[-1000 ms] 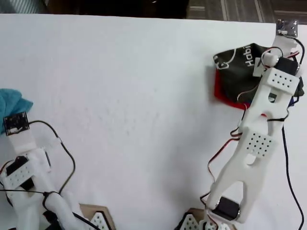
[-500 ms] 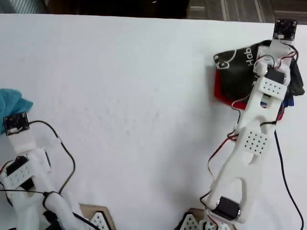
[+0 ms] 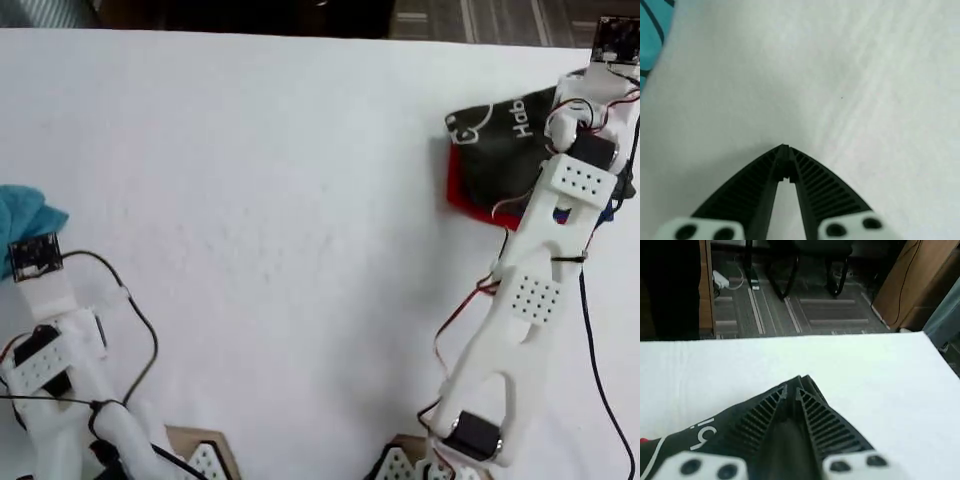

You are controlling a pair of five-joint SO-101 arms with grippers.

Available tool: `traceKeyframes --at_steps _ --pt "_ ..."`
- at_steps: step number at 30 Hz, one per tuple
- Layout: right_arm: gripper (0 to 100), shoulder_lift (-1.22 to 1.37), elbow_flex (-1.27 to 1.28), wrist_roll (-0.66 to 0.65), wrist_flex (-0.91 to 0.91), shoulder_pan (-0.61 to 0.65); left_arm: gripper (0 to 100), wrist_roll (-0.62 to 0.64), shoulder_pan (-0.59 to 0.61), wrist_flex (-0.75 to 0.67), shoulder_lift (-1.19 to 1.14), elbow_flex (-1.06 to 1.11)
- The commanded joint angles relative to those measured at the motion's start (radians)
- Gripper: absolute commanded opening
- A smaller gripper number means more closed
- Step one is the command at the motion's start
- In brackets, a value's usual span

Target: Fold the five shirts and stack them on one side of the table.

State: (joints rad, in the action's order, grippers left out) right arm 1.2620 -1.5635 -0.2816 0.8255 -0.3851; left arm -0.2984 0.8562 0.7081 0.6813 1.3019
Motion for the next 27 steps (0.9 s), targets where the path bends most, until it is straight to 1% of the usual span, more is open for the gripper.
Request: traceKeyframes --at_steps 1,5,7,8,13,16,23,27 --pt "2.0 -0.071 0.029 -0.008 -0.09 -0.027 3 0.006 -0.009 -0.012 0.023 -0.002" --pt "2.0 0.022 0.147 -0.008 -0.461 -0.027 3 0.006 -0.009 -0.011 0.023 -0.002" --pt "2.0 0.068 0.181 -0.009 -0.565 -0.027 3 0.006 -0.009 -0.009 0.023 -0.002" --pt "2.0 0.09 0.19 -0.009 -0.585 -0.028 3 0.006 -0.009 -0.009 0.023 -0.002" --pt "2.0 0.179 0.192 -0.009 -0.582 -0.033 3 0.006 -0.009 -0.008 0.023 -0.002" --pt "2.0 0.179 0.17 -0.008 -0.575 -0.033 3 0.006 -0.009 -0.008 0.023 -0.002" --pt "2.0 0.102 -0.008 0.0 -0.418 -0.028 3 0.006 -0.009 -0.008 0.023 -0.002" --pt "2.0 0.05 -0.114 0.0 -0.275 -0.035 3 0.005 -0.009 -0.008 0.023 -0.002"
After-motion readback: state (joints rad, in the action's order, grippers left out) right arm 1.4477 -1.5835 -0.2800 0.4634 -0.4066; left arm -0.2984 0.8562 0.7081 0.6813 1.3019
